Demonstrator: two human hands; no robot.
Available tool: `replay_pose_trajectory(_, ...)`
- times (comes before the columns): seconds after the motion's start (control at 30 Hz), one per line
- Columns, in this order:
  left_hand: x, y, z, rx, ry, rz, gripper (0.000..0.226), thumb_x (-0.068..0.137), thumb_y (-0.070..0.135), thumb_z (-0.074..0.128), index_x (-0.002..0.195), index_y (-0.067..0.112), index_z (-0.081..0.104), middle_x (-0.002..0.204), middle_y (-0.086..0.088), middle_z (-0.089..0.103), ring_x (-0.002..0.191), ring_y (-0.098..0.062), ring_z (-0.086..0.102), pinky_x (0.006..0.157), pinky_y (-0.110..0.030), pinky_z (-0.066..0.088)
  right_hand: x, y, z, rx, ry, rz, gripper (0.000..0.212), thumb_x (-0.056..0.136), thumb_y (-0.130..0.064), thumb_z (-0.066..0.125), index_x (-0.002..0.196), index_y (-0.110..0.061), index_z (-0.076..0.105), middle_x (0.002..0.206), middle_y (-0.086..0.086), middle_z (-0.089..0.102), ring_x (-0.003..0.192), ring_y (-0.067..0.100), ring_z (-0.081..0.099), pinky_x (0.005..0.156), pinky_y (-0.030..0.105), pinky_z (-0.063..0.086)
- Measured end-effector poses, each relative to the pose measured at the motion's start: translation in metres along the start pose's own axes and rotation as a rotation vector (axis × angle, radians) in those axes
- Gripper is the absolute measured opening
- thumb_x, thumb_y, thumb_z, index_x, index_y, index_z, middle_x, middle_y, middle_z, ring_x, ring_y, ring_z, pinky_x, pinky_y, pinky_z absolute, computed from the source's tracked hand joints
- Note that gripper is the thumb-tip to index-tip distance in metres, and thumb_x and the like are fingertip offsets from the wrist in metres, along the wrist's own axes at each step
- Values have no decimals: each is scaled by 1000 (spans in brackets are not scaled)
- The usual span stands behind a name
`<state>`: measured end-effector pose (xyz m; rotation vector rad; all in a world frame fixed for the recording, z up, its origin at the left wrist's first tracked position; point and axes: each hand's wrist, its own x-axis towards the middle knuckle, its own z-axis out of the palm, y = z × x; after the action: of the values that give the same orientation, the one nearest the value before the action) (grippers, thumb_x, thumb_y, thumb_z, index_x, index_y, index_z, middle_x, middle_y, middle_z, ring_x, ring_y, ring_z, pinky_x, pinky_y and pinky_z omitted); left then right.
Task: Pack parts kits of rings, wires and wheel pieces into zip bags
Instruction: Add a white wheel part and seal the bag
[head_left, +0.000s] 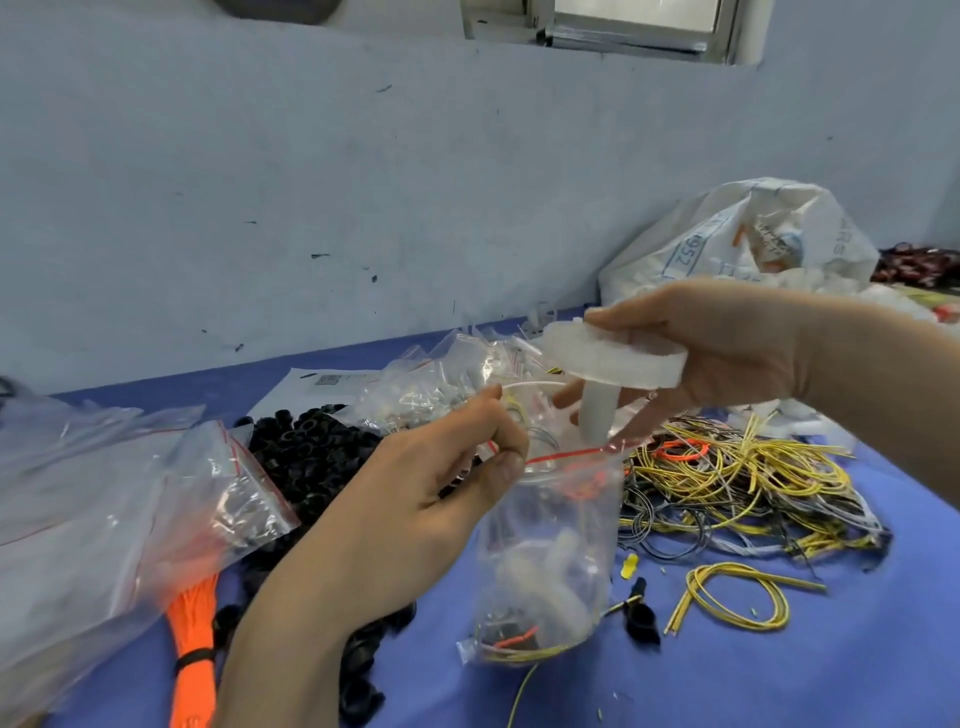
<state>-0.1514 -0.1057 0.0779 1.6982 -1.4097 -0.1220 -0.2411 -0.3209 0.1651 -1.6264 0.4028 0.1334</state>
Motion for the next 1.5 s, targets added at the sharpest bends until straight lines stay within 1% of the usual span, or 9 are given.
replay_pose_trajectory(0.2,0,6,1,-20,1,20,10,93,39,49,85,32,51,99,-23,66,135,12,30,102,-15,36,4,-1,10,-19,103,-48,35,99,-32,38,112,-7,58,94,11,67,77,28,65,81,61,50)
replay_pose_trajectory(0.3,1,9,3,-18,-1,53,11,94,33,50,83,30,52,85,7,65,121,-2,53,83,-17,43,6,7,21,-70,204,-124,33,98,-29,46,116,-3,57,97,13,65,80,27,61,84,62,49)
replay_pose_trajectory(0.33,1,9,4,-15,-1,73,13,94,32,50,82,28,52,78,13,59,85,4,52,72,-14,40,6,10,24,-132,239,-155,31,97,-27,49,113,-2,59,98,15,66,81,28,61,82,61,51)
replay_pose_trajectory(0.4,3,12,6,-9,18,90,14,95,29,50,81,26,52,73,19,53,101,2,14,70,-6,34,5,12,29,-323,284,-191,26,96,-24,52,108,-4,63,103,16,66,91,28,63,77,55,56)
replay_pose_trajectory(0.5,4,12,7,10,30,86,13,94,29,49,81,31,51,74,30,59,139,1,29,89,-8,37,1,14,35,-637,315,-221,19,96,-25,53,110,-20,64,111,5,62,96,27,63,73,42,59)
replay_pose_trajectory(0.7,5,8,6,138,103,91,9,94,32,49,85,31,51,86,18,65,117,-7,57,83,-23,45,-7,18,37,-1125,343,-455,51,91,-58,30,94,-24,67,88,-3,67,72,6,61,62,16,43)
replay_pose_trajectory(0.87,11,-6,1,262,315,57,10,92,24,56,83,28,58,104,9,58,88,6,56,72,-3,38,-5,29,8,-1316,228,-661,52,68,-73,44,83,-32,73,141,-19,39,129,1,25,95,18,23)
replay_pose_trajectory(1.07,7,-20,-6,125,364,-119,11,81,31,69,85,39,64,78,12,63,70,-9,59,64,-11,44,5,37,-30,-1126,275,-714,9,79,-22,74,87,-25,75,84,-19,71,79,-5,64,77,13,49)
replay_pose_trajectory(1.5,5,-21,-10,134,357,-70,44,82,17,72,108,51,59,74,9,61,69,-14,58,66,-13,44,8,43,-38,-910,288,-662,16,70,-38,71,86,-38,71,79,-20,71,76,-3,66,73,8,49)
